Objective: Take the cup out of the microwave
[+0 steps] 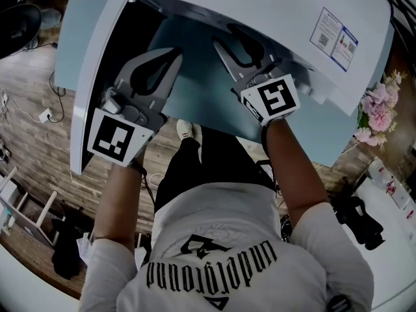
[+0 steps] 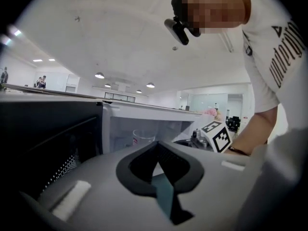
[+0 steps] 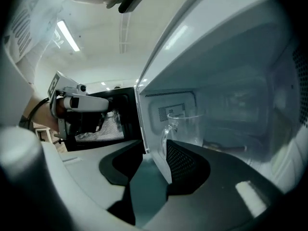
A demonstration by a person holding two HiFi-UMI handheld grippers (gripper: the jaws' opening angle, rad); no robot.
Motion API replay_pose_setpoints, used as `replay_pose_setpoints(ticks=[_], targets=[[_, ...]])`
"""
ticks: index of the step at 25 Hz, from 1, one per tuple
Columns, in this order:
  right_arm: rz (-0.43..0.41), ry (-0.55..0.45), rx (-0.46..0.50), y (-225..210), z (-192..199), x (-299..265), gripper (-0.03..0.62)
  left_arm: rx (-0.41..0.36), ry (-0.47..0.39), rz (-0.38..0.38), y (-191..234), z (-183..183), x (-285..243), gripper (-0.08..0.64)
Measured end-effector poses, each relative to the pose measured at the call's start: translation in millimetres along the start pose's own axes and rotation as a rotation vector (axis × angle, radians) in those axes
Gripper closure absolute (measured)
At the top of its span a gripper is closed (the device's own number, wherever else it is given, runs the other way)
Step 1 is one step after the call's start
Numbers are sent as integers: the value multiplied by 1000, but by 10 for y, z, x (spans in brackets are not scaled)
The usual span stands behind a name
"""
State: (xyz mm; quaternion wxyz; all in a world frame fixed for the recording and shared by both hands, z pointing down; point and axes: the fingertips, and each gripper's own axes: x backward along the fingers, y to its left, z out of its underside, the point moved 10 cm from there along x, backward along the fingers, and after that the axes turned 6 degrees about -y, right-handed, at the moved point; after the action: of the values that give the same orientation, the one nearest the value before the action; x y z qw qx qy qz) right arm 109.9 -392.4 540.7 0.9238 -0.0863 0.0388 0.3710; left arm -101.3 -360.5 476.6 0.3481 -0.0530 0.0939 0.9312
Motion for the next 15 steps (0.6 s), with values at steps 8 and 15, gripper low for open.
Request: replay_pose_setpoints(ticks=[8,15], targets=[[8,-24,-18,-67,56,-196,463,13,8,1,38,74,-63,511],[-28,-29,0,-56,25,-356,463,15,8,-21,111,73,-32,511]])
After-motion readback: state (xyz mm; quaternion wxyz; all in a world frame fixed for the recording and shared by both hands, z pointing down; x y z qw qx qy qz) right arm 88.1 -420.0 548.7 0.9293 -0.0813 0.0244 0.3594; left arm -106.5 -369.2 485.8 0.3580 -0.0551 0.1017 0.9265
